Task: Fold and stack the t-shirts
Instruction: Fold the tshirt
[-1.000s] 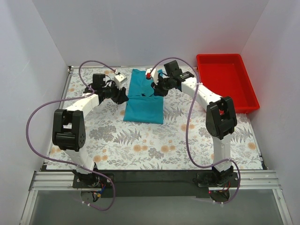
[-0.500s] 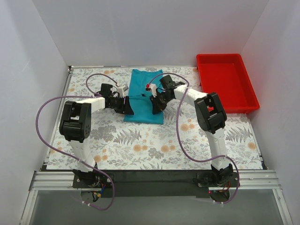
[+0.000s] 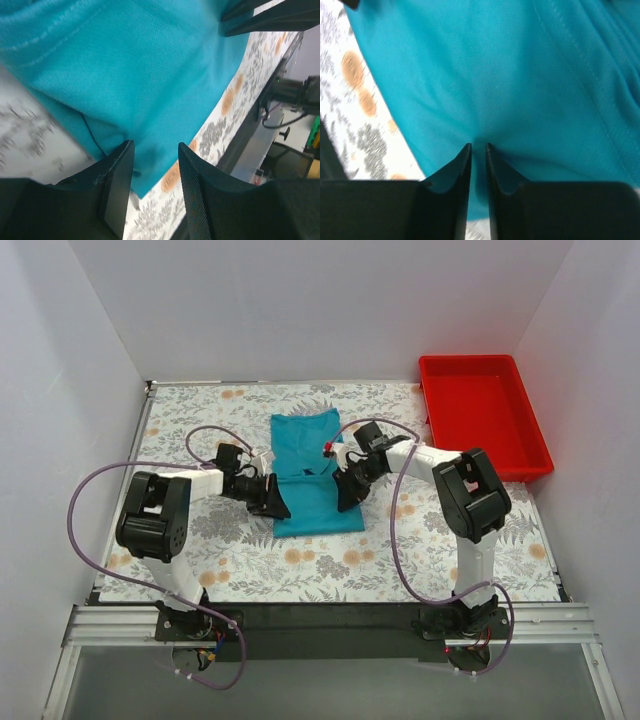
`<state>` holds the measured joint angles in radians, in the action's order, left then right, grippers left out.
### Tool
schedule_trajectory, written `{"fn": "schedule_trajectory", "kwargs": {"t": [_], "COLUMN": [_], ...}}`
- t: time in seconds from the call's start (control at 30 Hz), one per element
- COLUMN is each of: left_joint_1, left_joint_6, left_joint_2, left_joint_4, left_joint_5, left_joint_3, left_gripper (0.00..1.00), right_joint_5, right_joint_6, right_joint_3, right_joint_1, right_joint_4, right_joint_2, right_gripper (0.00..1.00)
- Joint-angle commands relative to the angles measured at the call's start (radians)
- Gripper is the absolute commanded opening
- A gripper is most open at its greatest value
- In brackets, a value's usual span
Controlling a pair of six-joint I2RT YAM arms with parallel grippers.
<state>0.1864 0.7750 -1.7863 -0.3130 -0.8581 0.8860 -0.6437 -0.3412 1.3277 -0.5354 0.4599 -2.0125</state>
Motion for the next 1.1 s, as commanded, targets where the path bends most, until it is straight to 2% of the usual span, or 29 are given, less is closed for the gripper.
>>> {"fn": "schedule_trajectory", "kwargs": {"t": [0.0,0.07,0.23,0.27,0.33,0.37,0.4,0.47,0.5,0.53,0.67,0.77,0.93,1.07], "left_joint_1": [0.004,0.004,0.018,0.025,0.057,0.065,0.085,0.107,0.129,0.140,0.194,0.194,0.180,0.114], "left_joint_6": [-0.057,-0.117,-0.380,-0.428,-0.474,-0.464,-0.439,-0.277,-0.173,-0.017,0.266,0.328,0.300,0.316], "left_joint_2": [0.118,0.218,0.456,0.481,0.525,0.531,0.530,0.502,0.489,0.454,0.386,0.306,0.165,0.082], "left_joint_4": [-0.130,-0.150,-0.167,-0.157,-0.140,-0.127,-0.123,-0.048,0.001,0.052,0.356,0.426,0.407,0.387], "left_joint_5": [-0.015,-0.021,0.028,0.040,0.044,-0.002,-0.034,-0.147,-0.172,-0.194,-0.196,-0.154,-0.098,-0.127], "left_joint_3": [-0.024,-0.015,-0.039,-0.053,-0.084,-0.088,-0.093,-0.126,-0.151,-0.203,-0.303,-0.309,-0.295,-0.303], "left_gripper": [0.40,0.41,0.42,0.42,0.42,0.41,0.40,0.39,0.39,0.38,0.37,0.38,0.40,0.40], "right_joint_5": [-0.013,-0.030,0.082,0.099,0.114,0.101,0.072,-0.055,-0.104,-0.185,-0.263,-0.300,-0.280,-0.278], "right_joint_6": [-0.018,-0.076,-0.254,-0.316,-0.332,-0.317,-0.252,-0.172,-0.071,-0.029,0.166,0.231,0.183,0.139], "right_joint_3": [-0.056,-0.036,-0.112,-0.126,-0.148,-0.147,-0.142,-0.134,-0.142,-0.145,-0.197,-0.211,-0.260,-0.327], "right_joint_1": [-0.008,-0.008,-0.015,-0.020,-0.038,-0.044,-0.052,-0.055,-0.057,-0.060,-0.084,-0.094,-0.066,-0.018], "right_joint_4": [0.111,0.150,0.166,0.166,0.164,0.161,0.163,0.139,0.120,0.094,-0.081,-0.144,-0.142,-0.144], "right_joint_2": [0.122,0.173,0.360,0.379,0.408,0.402,0.391,0.351,0.334,0.318,0.265,0.210,0.130,0.078], "right_gripper": [0.26,0.35,0.37,0.35,0.30,0.26,0.24,0.23,0.22,0.22,0.22,0.22,0.22,0.22]}}
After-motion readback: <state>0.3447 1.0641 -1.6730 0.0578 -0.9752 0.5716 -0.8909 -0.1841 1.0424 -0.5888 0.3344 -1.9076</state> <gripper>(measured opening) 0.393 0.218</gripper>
